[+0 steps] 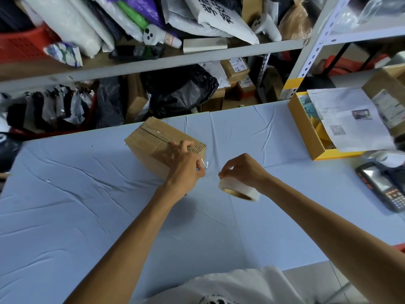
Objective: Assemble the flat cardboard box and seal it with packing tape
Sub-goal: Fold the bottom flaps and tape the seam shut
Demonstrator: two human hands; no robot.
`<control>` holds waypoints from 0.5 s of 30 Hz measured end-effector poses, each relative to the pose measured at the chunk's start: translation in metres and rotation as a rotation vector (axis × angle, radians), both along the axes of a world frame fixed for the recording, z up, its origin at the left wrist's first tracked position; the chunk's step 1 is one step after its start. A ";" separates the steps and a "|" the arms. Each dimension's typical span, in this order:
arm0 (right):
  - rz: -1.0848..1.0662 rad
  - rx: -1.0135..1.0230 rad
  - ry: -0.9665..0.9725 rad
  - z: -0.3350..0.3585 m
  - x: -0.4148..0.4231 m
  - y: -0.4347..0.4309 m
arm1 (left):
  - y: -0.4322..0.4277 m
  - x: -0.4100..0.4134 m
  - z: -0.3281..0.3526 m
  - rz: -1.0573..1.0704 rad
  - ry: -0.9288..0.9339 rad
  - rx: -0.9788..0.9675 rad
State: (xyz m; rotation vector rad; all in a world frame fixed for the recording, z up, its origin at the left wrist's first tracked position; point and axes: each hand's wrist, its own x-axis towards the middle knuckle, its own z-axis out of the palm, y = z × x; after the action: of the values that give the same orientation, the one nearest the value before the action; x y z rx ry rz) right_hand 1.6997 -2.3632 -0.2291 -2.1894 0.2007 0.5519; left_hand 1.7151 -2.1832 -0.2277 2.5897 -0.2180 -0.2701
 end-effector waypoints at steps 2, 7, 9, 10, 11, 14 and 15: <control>0.021 0.019 -0.007 0.003 0.001 0.002 | -0.003 -0.001 -0.001 0.012 -0.006 0.020; 0.106 0.004 -0.017 0.004 -0.001 0.005 | -0.005 -0.003 -0.004 0.002 0.006 0.058; 0.111 -0.026 -0.025 -0.001 -0.001 0.002 | -0.002 -0.002 -0.004 -0.004 0.009 0.047; 0.121 -0.056 -0.028 -0.004 -0.001 -0.001 | 0.000 -0.002 -0.003 -0.007 0.016 0.043; 0.137 -0.090 -0.026 -0.006 -0.001 -0.004 | 0.002 -0.003 -0.003 -0.013 0.022 0.045; 0.222 -0.191 0.000 -0.011 -0.002 -0.016 | 0.009 -0.003 -0.003 -0.045 0.027 0.012; 0.249 -0.212 -0.001 -0.011 -0.004 -0.020 | 0.012 -0.003 -0.001 -0.059 0.033 -0.012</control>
State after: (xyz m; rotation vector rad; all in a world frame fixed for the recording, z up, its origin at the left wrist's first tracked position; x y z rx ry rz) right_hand 1.6962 -2.3828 -0.2401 -2.4392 -0.0158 0.6938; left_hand 1.7125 -2.1713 -0.2292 2.5673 -0.2832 -0.3315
